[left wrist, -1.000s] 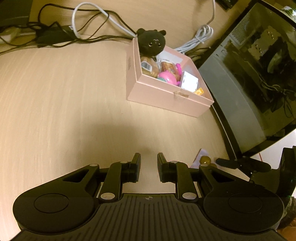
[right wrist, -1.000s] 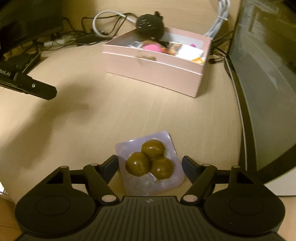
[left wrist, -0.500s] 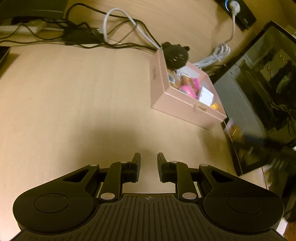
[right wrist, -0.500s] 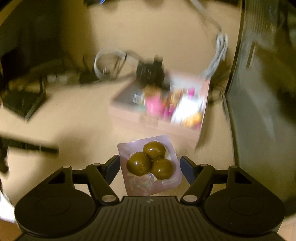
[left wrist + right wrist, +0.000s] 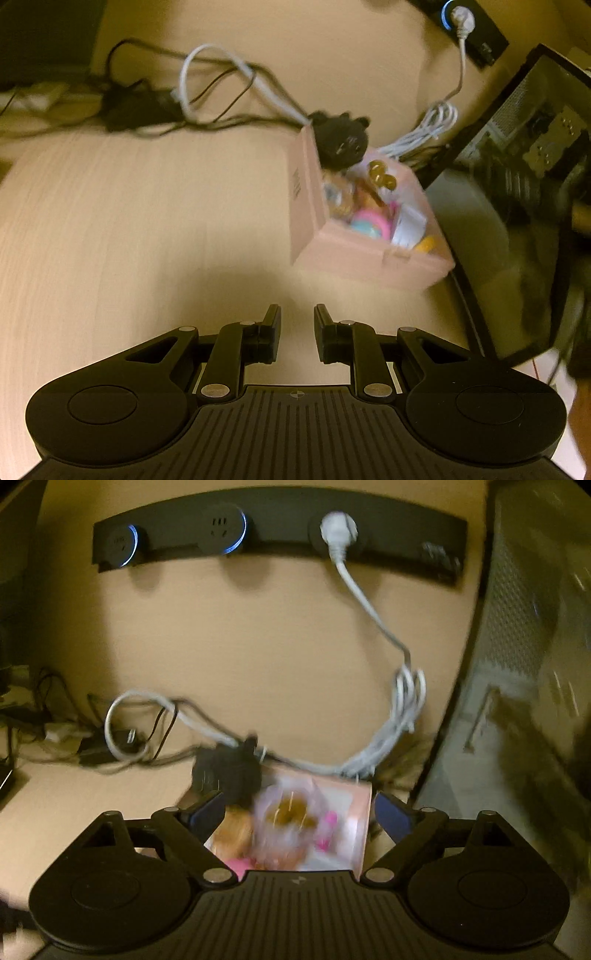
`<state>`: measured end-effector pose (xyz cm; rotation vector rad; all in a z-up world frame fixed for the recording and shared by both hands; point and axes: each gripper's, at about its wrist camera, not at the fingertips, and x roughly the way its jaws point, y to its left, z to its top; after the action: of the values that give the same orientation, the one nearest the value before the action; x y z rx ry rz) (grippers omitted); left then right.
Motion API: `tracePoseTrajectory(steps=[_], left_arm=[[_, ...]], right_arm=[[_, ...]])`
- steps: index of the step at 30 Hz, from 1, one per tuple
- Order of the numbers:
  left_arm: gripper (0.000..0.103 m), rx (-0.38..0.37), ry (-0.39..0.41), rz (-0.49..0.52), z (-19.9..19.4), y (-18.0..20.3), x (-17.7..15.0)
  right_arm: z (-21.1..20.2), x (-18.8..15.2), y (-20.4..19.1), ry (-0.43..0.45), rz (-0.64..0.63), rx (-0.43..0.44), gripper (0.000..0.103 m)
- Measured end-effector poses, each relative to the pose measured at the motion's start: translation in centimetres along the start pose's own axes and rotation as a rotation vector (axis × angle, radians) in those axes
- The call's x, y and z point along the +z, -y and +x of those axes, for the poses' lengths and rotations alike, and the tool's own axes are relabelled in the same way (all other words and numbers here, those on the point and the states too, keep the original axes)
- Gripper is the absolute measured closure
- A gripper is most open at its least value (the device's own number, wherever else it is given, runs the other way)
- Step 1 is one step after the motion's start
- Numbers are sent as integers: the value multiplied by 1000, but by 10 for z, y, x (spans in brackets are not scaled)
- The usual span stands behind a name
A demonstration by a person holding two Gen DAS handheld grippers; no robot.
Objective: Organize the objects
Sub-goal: 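Carry the candy packet with the right gripper over the pink box, then open the right gripper to drop the candy packet into the box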
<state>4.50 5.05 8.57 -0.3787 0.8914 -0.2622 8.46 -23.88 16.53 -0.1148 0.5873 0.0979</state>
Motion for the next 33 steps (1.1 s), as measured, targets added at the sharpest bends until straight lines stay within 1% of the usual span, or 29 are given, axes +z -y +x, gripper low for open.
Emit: tracePoseTrajectory(steps=[1,4,5,6,7,8,9,10,13,14,16,18,20,23,24,25,26,28,29,30,33], left_arm=[[82,-1,8,10,3,3,6],[82,-11,26,42,19,13,31],[82,-14,30,55,26,17,40],[82,-14,36,69,35,22,49],[82,-10,39,80,43,27,56],[82,-4,40,90,51,32,62],[82,8,37,103,61,37,69],[82,27,31,114,69,40,72],[82,118,-4,137,93,44,76],[75,148,-19,137,99,42,76],[54,185,-34,119,102,33,72],[48,202,-16,106,96,24,68],[47,233,3,93,87,16,65],[43,262,35,43,74,-2,62],[37,272,45,28,72,-11,64],[27,283,48,13,72,-18,66],[22,297,49,-6,72,-26,69],[7,327,51,-29,73,-38,74],[5,340,53,-37,74,-42,76],[2,335,53,-46,75,-46,78],[2,321,44,-51,76,-48,78]], right_arm=[[-4,-12,2,-11,0,-2,14],[-9,-52,2,-81,-18,-5,16],[-7,-64,1,-109,-31,-10,20],[-4,-74,-1,-132,-45,-17,27],[-1,-82,-4,-152,-58,-25,30],[3,-90,-6,-174,-67,-32,36],[7,-95,-8,-190,-70,-35,39],[9,-99,-10,-200,-70,-35,39],[17,-101,-11,-205,-71,-49,40],[19,-101,-13,-201,-75,-56,40],[23,-98,-15,-195,-80,-71,40],[27,-95,-16,-193,-69,-69,40],[33,-93,-19,-194,-59,-35,40],[33,-94,-31,-189,-107,-16,39],[34,-93,-32,-187,-118,-12,39],[38,-90,-33,-184,-127,-10,39],[40,-88,-33,-183,-130,-11,40],[44,-81,-32,-175,-135,-23,40],[46,-78,-32,-170,-138,-32,40],[48,-75,-32,-181,-137,-26,39],[48,-74,-33,-193,-137,-36,39]])
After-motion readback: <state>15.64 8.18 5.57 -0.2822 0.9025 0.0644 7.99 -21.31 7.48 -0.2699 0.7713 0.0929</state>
